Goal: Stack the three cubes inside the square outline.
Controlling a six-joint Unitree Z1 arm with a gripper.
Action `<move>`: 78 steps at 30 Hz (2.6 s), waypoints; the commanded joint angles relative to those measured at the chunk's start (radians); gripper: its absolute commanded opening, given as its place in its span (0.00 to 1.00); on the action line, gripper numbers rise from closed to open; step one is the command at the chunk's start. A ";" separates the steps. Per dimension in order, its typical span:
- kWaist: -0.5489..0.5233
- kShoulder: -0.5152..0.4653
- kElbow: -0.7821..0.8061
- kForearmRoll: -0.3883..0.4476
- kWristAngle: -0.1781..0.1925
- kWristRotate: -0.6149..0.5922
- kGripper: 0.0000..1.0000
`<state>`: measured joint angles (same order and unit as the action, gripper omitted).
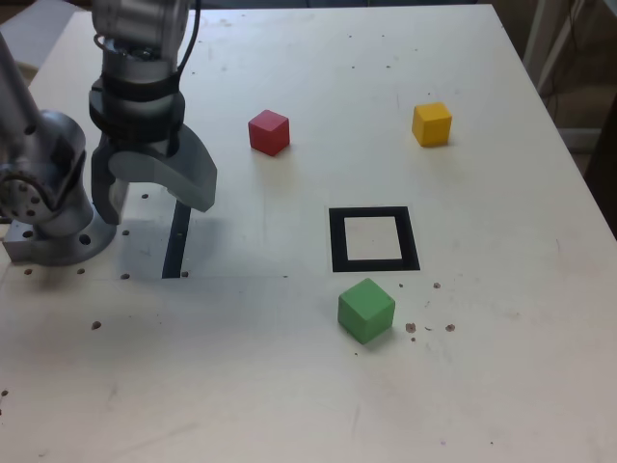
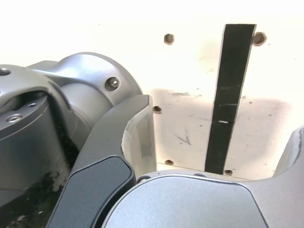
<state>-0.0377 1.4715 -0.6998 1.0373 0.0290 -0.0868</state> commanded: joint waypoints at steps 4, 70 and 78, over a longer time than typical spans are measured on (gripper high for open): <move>0.002 -0.024 -0.010 0.000 -0.002 0.007 0.97; 0.546 0.386 -0.462 0.018 0.158 0.552 0.99; 0.554 0.423 -0.428 -0.039 0.156 0.550 0.97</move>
<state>0.5134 1.8845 -1.1321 1.0063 0.1866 0.4635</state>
